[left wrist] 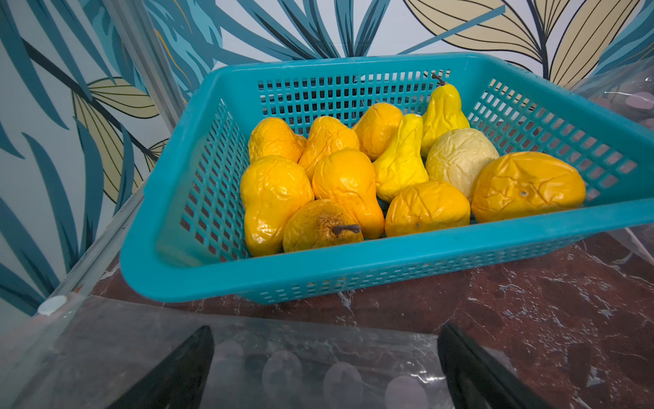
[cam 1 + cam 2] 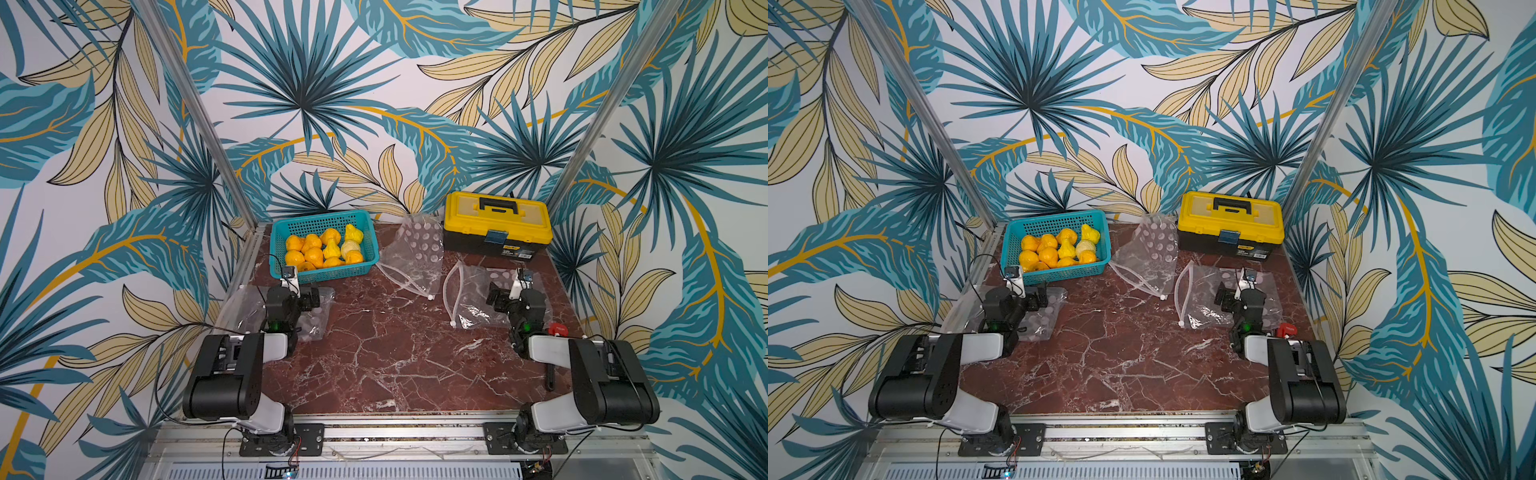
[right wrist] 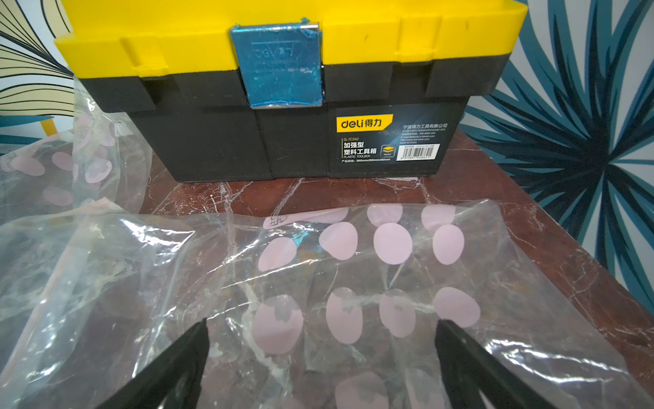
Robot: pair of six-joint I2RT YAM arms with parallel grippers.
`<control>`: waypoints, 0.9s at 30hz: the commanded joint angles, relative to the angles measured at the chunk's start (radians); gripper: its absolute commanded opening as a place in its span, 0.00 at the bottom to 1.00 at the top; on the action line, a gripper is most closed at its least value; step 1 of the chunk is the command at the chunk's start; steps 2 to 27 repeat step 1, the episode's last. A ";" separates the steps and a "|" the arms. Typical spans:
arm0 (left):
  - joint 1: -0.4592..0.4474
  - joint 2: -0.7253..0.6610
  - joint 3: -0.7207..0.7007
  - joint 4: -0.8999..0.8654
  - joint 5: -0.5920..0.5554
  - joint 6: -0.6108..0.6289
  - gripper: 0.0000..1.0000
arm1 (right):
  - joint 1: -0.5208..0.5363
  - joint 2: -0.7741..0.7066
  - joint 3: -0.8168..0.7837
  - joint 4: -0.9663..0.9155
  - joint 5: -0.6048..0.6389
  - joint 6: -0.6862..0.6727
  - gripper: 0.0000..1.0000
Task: Open the zip-top bag and take out the pear
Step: Reset both arms
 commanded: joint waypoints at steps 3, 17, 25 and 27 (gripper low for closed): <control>-0.010 -0.001 -0.010 0.034 -0.019 0.016 0.99 | 0.006 -0.004 -0.013 0.018 0.012 -0.012 1.00; -0.010 -0.001 -0.010 0.034 -0.019 0.016 0.99 | 0.006 -0.004 -0.013 0.018 0.012 -0.012 1.00; -0.010 -0.001 -0.010 0.034 -0.019 0.016 0.99 | 0.006 -0.004 -0.013 0.018 0.012 -0.012 1.00; -0.010 -0.001 -0.010 0.034 -0.019 0.016 0.99 | 0.006 -0.004 -0.013 0.018 0.012 -0.012 1.00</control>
